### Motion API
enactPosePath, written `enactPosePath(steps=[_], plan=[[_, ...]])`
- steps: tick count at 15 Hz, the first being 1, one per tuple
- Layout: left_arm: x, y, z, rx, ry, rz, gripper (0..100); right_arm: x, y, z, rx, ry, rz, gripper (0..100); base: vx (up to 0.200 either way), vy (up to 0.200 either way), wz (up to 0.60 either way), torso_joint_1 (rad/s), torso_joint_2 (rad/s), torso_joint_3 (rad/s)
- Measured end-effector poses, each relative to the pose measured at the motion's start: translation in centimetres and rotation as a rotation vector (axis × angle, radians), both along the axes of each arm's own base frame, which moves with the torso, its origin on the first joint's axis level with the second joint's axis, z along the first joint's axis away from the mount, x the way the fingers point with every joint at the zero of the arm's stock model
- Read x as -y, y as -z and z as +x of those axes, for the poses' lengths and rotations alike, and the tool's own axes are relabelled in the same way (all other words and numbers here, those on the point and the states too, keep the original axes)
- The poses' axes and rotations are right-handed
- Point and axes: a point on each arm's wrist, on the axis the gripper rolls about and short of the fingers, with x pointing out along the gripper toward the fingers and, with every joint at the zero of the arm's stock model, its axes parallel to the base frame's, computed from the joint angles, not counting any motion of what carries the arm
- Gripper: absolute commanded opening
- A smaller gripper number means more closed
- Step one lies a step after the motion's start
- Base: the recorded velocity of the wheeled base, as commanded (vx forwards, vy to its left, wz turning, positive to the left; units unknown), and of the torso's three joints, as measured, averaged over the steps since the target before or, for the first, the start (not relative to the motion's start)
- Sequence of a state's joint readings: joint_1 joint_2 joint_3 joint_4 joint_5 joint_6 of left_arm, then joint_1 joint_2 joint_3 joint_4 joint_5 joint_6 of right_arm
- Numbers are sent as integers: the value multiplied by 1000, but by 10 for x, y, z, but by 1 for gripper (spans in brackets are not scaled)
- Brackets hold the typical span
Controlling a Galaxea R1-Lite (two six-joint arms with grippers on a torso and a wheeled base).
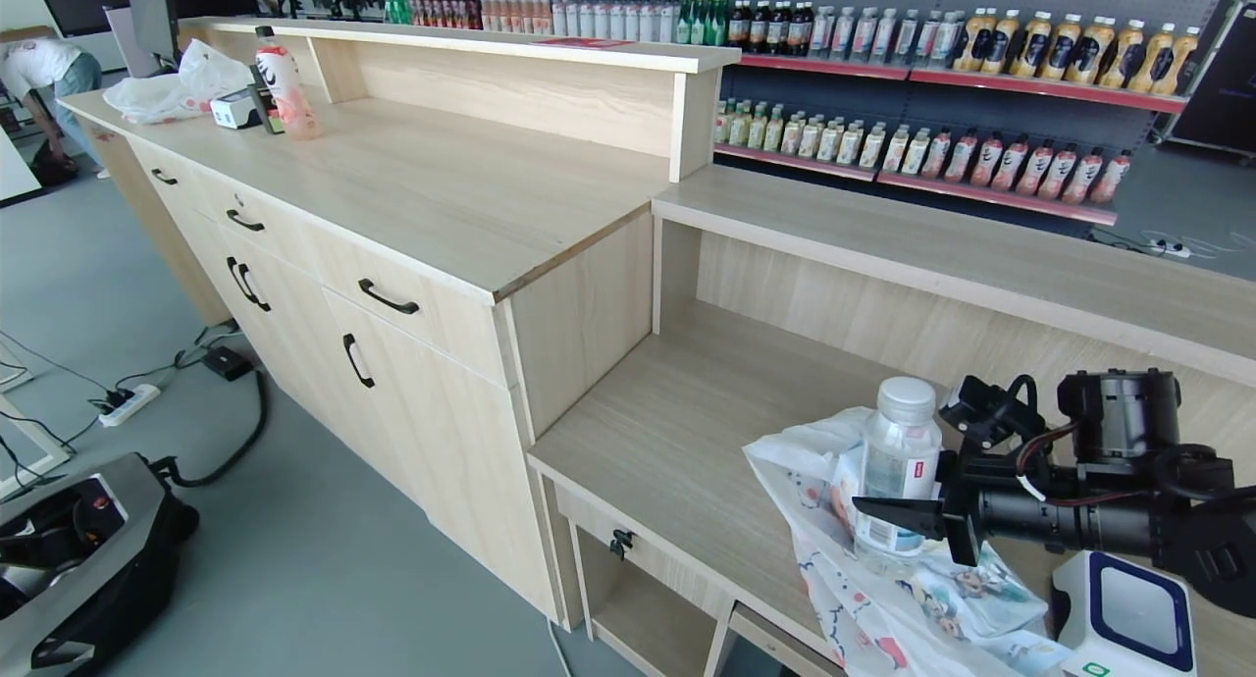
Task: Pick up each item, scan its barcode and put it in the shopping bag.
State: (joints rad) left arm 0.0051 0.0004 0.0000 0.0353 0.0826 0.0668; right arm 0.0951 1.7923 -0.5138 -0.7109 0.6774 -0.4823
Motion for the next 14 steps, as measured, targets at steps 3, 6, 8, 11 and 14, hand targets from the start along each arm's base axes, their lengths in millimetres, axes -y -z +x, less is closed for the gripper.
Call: enactPosePath(steps=[3,6,8,11,14], plan=[[0,0,0,0,0,0,100,-2,-3,-1,4,-23,18,0,0,0,0,0,0,0],[0,0,0,1,1,-1,100,-2,0,-1,0,-31,14,0,0,0,0,0,0,0],[0,0,0,0,0,0,100,-2,5,1,-5,-38,3,0,0,0,0,0,0,0],[0,0,0,0,0,0,100,-1,14,5,9,-47,-18,0,0,0,0,0,0,0],[0,0,0,0,0,-1,100,-2,20,14,53,-47,-16,0,0,0,0,0,0,0]])
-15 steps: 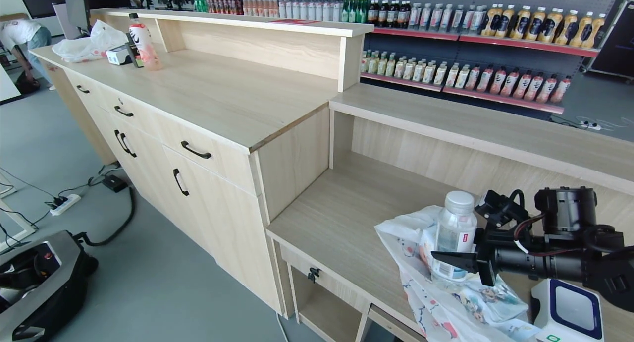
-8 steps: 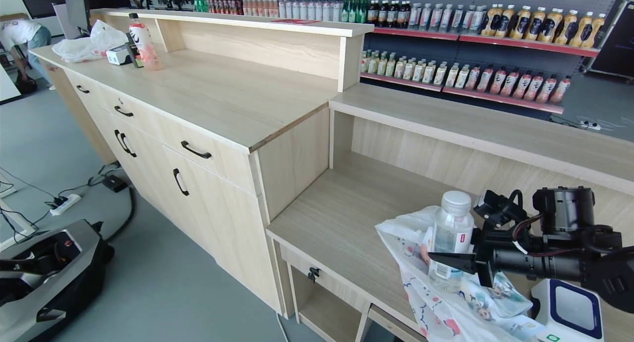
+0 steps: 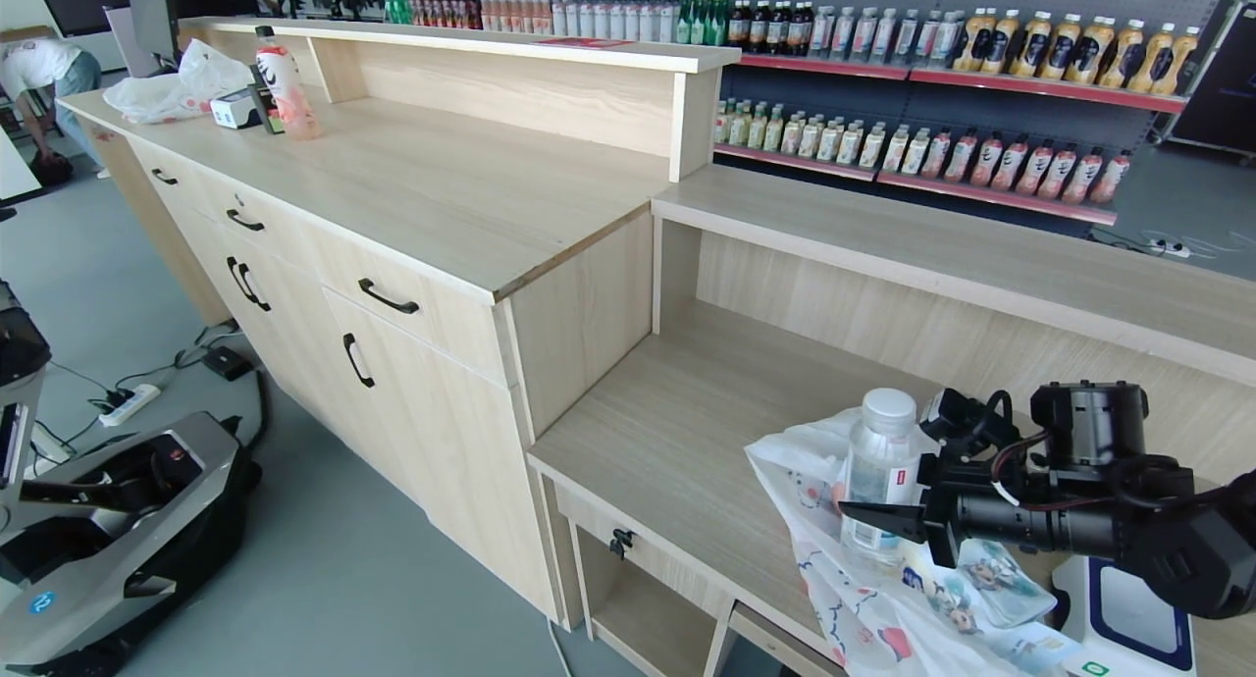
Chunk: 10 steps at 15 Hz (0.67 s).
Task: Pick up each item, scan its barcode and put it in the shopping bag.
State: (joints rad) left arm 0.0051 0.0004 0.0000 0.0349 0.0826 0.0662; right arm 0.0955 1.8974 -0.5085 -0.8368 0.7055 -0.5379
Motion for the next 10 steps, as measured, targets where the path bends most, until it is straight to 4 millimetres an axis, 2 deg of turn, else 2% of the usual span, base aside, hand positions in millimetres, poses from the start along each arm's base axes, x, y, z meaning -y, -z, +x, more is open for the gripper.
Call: enactPosePath(steps=[10], plan=[[0,0,0,0,0,0,100,-1,24,14,10,-1,-1,0,0,0,0,0,0,0]])
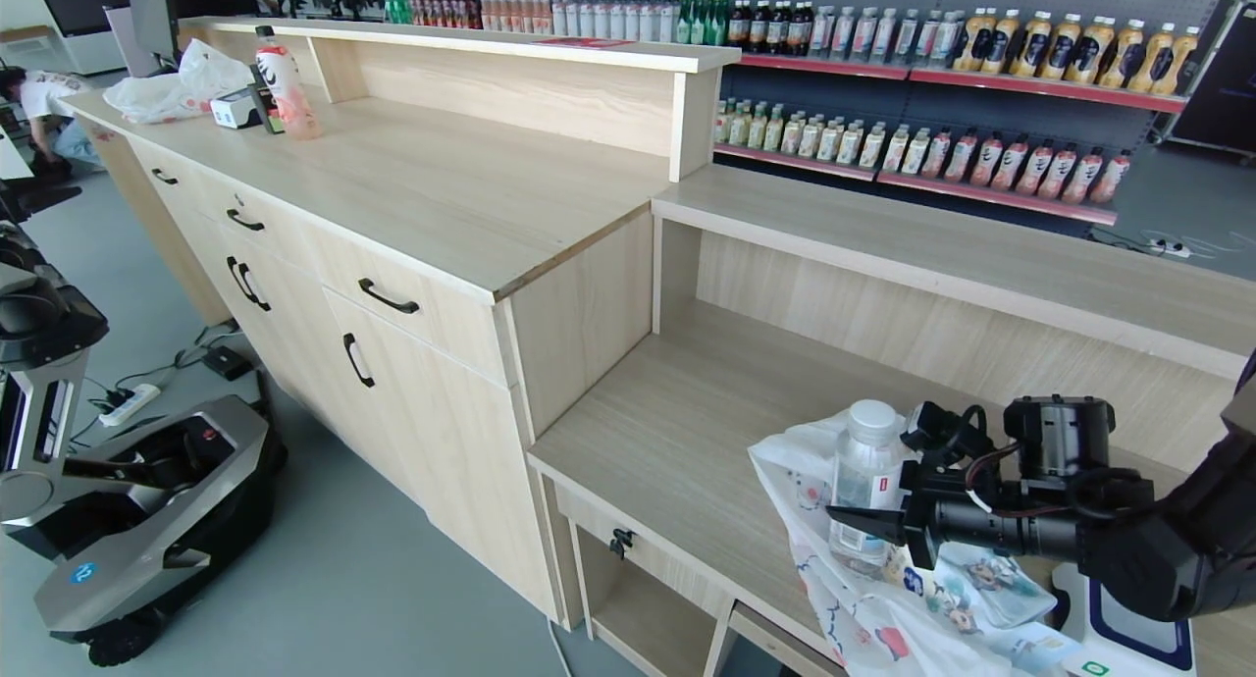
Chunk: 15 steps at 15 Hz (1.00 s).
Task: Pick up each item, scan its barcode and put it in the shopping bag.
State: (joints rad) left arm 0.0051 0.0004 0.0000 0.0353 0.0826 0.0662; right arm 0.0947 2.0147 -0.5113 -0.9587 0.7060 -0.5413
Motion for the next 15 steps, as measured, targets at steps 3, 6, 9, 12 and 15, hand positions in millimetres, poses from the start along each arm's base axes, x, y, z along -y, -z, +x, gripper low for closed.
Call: enactPosePath(steps=[3,6,9,12,15], plan=[[0,0,0,0,0,0,100,0,5,3,11,2,1,0,0,0,0,0,0,0],[0,0,0,0,1,0,100,0,8,4,7,4,1,0,0,0,0,0,0,0],[0,0,0,0,0,1,100,2,3,10,79,9,8,0,0,0,0,0,0,0],[0,0,0,0,0,0,100,3,-2,12,124,14,12,0,0,0,0,0,0,0],[0,0,0,0,0,1,100,4,2,9,94,18,8,0,0,0,0,0,0,0]])
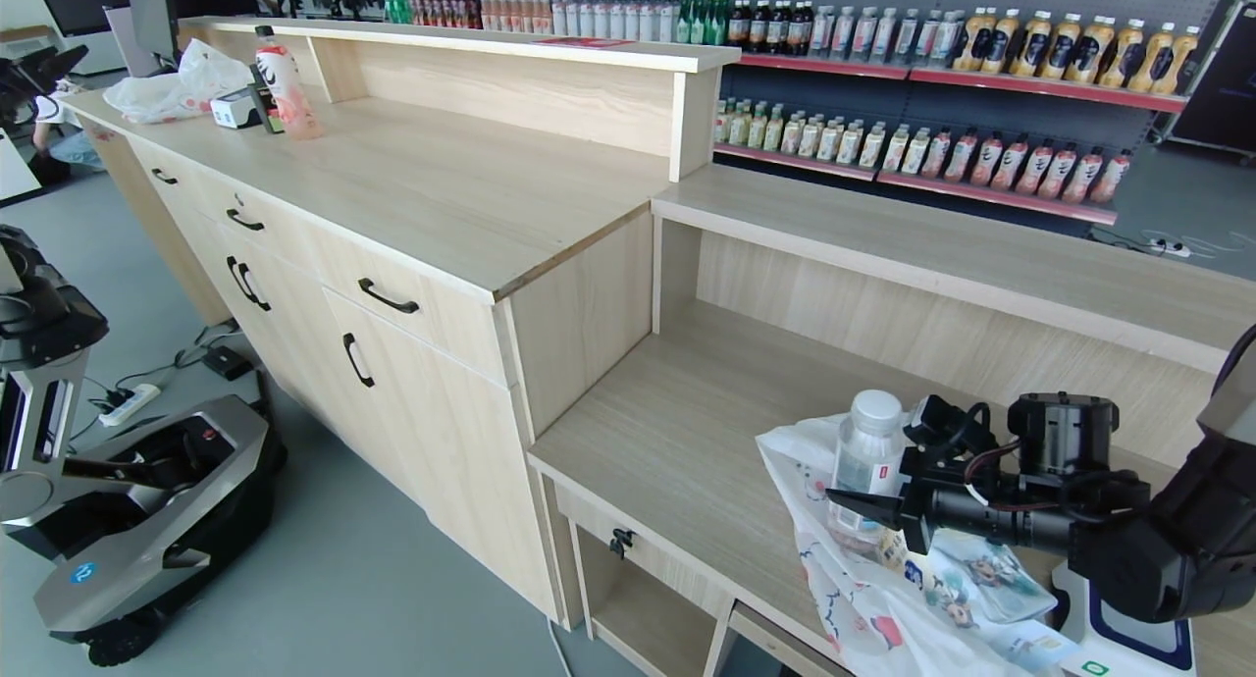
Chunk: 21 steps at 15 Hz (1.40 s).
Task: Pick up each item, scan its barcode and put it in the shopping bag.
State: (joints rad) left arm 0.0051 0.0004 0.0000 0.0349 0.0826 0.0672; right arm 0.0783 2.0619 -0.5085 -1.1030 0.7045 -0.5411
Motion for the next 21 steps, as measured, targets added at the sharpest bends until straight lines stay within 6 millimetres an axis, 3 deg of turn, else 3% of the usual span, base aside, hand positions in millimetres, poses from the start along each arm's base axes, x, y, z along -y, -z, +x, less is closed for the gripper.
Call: enactPosePath(steps=[5,12,21], plan=[[0,0,0,0,0,-1,100,1,5,-4,-27,-3,-18,0,0,0,0,0,0,0],[0,0,0,0,0,-1,100,17,-10,-20,-110,25,-56,0,0,0,0,0,0,0],[0,0,0,0,0,-1,100,24,1,-15,-87,30,-85,0,0,0,0,0,0,0]])
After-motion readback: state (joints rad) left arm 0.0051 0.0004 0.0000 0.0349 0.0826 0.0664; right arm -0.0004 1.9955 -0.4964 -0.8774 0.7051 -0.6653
